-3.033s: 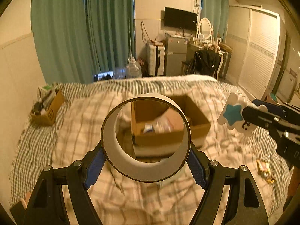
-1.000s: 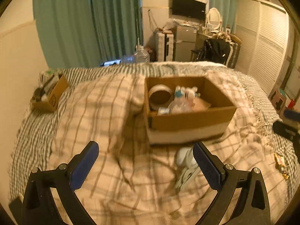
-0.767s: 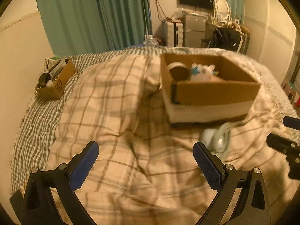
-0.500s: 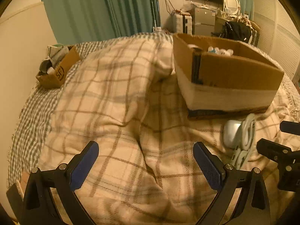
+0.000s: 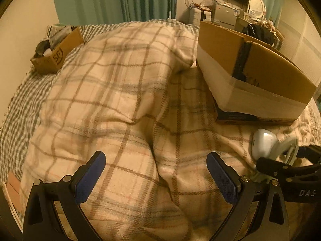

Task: Organize objects
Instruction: 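Grasp the grey plastic clip with the right tool, then grasp the white earbud case with the left tool while the right tool holds the clip, then carry the earbud case and clip over the cardboard box with both tools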

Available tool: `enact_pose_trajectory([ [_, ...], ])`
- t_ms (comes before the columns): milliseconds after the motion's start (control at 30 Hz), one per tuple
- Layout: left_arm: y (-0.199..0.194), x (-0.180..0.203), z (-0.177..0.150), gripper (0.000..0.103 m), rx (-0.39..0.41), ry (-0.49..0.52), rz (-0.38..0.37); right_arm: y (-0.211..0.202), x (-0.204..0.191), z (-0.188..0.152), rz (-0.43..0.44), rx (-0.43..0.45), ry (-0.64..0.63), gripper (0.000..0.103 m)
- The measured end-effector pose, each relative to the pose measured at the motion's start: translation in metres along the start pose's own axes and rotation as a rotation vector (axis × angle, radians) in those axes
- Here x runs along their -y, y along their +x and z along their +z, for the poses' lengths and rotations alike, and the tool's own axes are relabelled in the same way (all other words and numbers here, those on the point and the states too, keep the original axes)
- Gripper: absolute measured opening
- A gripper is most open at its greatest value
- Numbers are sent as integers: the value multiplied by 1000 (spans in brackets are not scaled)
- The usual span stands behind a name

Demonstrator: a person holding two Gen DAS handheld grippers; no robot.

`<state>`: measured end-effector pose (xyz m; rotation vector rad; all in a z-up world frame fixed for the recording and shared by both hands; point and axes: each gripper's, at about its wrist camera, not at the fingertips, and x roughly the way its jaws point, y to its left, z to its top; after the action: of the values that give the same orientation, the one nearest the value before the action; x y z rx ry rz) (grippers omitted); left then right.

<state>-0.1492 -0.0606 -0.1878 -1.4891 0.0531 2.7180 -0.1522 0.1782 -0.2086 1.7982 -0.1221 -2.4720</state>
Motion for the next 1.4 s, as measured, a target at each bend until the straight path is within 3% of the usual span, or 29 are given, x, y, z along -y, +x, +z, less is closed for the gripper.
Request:
enact_pose_trajectory([
  [67, 0, 0, -1, 103, -6, -2, -7, -5, 1, -2, 0, 14, 0, 78],
  [333, -14, 11, -3, 103, -13, 8, -36, -50, 8, -19, -55, 110, -28, 78],
  [533, -30, 58, 3, 103, 11, 88, -83, -89, 47, -29, -63, 155, 41, 78],
  [833, -7, 129, 8, 102, -37, 209, -134, -96, 94, -33, -138, 179, 113, 78],
  [933, 6, 142, 8, 94, -68, 237, -142, -88, 105, -34, -122, 171, 132, 78],
  [1033, 18, 153, 5, 72, -102, 276, -141, -81, 111, -33, -78, 164, 148, 78],
  [1133, 17, 161, 4, 52, -83, 313, -148, -76, 113, -31, -73, 159, 149, 78],
  [1400, -6, 153, 3, 50, -52, 278, -163, -97, 103, -38, -77, 199, 133, 78],
])
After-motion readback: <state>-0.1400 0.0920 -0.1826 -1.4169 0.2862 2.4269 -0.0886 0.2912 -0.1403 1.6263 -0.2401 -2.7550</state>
